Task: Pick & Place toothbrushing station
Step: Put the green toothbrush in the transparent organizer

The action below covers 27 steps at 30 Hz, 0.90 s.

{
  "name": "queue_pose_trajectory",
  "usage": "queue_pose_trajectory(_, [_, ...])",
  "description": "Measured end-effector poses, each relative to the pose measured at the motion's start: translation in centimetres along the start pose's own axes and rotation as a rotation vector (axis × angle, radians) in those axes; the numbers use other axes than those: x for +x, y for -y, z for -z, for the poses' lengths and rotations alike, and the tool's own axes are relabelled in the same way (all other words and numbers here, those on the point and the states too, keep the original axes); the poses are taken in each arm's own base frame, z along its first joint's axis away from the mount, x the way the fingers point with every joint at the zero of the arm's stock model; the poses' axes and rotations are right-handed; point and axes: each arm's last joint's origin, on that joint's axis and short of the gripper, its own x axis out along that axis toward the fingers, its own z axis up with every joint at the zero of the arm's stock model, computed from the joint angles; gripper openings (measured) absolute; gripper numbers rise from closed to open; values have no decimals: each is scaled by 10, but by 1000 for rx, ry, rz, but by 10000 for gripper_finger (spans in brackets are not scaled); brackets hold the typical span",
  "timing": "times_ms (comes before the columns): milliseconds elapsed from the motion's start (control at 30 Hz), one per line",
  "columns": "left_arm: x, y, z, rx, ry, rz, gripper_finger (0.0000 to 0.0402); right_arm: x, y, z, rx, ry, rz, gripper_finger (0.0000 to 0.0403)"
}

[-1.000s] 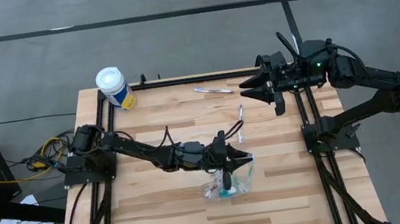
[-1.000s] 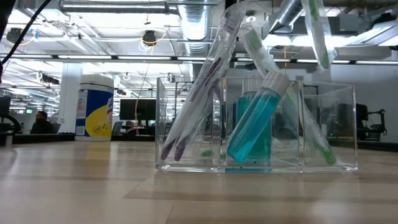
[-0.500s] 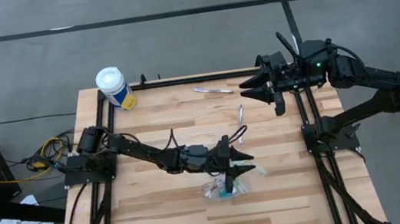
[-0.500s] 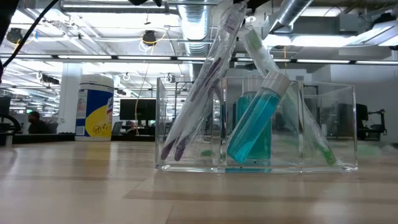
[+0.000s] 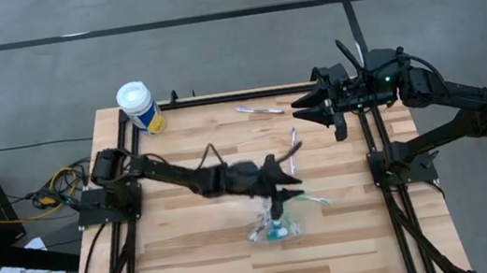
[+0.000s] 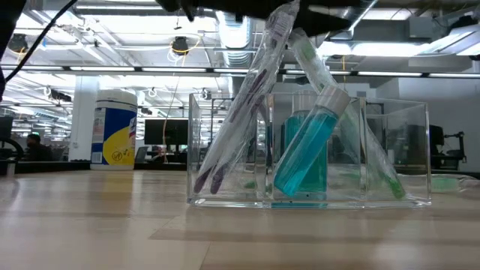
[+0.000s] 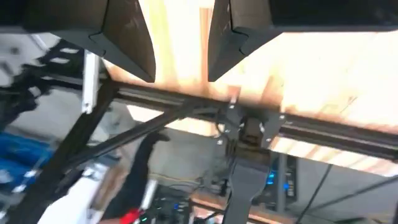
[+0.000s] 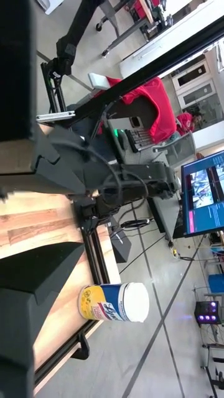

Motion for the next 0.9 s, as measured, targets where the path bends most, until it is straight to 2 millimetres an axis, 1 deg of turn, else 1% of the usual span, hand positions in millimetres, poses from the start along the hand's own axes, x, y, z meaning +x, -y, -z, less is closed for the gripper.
queue_pose_trajectory(67, [-10, -3, -19, -24, 31, 37, 144, 0, 0, 0, -3, 0, 0, 127])
queue_pose_trajectory(167, [-36, 1, -59, -12, 136, 82, 147, 0, 0, 0, -3, 0, 0, 127])
queue_pose_trajectory(200, [-45, 0, -69, -3, 156, 78, 147, 0, 0, 0, -4, -1, 1, 127])
queue_pose_trajectory(300, [-68, -10, -89, 19, 129, 21, 145, -1, 3, 4, -6, -48, 21, 127])
queue_pose_trajectory(333, [-75, -16, -92, 16, 95, -13, 143, -2, 6, 8, -2, -95, 46, 127])
queue_pose_trajectory(400, [-88, -28, -97, 16, 45, -69, 140, -6, 16, 24, 15, -252, 161, 127])
queue_pose_trajectory(500, [-99, -42, -97, 20, -20, -111, 135, -7, 36, 59, 50, -601, 362, 127])
queue_pose_trajectory(567, [-105, -47, -99, 16, -30, -109, 134, -4, 48, 93, 101, -837, 438, 127])
queue_pose_trajectory(600, [-108, -48, -101, 16, -20, -103, 133, 0, 53, 109, 119, -912, 449, 127])
queue_pose_trajectory(633, [-110, -49, -103, 15, -13, -102, 132, 4, 56, 125, 132, -956, 443, 127])
queue_pose_trajectory(800, [-112, -51, -104, 14, -9, -107, 131, 20, 59, 201, 246, -1008, 340, 127])
queue_pose_trajectory(900, [-113, -50, -104, 4, -20, -104, 131, 23, 54, 236, 307, -1038, 300, 127])
